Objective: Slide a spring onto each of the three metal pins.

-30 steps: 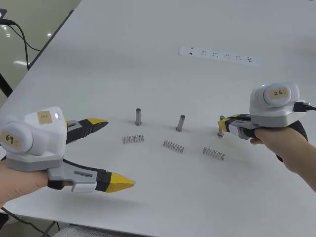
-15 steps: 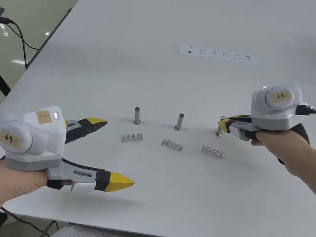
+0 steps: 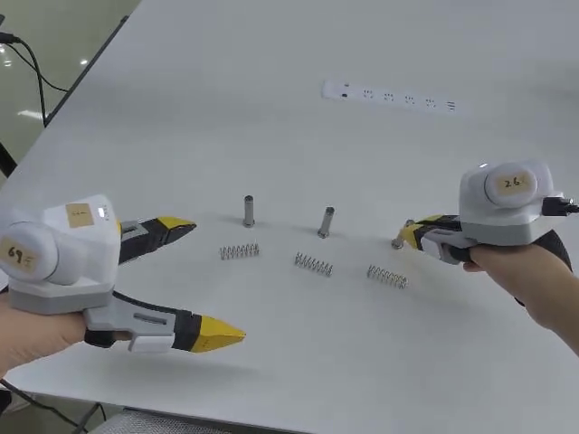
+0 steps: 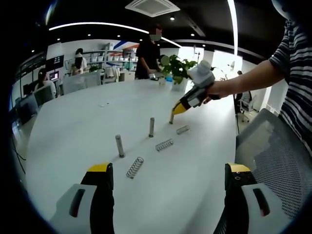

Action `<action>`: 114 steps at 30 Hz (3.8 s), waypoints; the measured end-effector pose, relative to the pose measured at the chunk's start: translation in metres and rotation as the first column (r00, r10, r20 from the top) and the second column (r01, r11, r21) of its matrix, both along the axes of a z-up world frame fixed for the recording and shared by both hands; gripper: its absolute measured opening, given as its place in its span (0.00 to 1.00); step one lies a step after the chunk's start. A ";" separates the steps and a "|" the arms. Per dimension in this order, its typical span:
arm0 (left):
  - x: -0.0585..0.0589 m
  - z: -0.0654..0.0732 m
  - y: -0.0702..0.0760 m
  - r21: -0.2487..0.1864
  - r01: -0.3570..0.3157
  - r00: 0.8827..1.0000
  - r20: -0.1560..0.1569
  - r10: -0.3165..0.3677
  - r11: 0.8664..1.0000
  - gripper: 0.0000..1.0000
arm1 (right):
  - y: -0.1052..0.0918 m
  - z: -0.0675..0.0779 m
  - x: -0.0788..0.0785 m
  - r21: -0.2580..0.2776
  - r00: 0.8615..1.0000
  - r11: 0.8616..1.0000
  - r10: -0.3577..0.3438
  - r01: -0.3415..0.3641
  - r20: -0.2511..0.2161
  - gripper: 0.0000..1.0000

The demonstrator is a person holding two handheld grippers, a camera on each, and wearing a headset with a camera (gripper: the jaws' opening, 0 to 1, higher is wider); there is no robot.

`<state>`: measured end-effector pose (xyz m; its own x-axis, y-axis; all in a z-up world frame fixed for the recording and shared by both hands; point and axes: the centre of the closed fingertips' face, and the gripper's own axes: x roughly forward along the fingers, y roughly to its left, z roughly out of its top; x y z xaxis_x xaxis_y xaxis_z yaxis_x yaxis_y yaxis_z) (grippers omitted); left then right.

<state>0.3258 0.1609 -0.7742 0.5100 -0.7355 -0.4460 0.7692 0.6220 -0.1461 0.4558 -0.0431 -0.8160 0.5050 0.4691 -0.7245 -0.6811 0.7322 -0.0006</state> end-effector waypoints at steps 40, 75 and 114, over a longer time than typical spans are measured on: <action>0.003 -0.007 0.003 -0.047 -0.050 0.999 -0.021 0.049 0.998 0.96 | -0.005 0.018 -0.020 0.131 0.998 0.991 -0.008 0.000 0.060 0.47; 0.006 0.003 0.008 -0.064 -0.064 0.998 -0.002 0.064 0.996 0.96 | -0.003 0.007 -0.083 -0.025 0.928 0.928 0.373 -0.373 -0.007 0.41; 0.003 0.001 0.010 -0.047 -0.060 0.998 -0.015 0.059 0.997 0.95 | 0.013 -0.038 -0.065 -0.222 0.800 0.773 0.541 -0.594 -0.259 0.24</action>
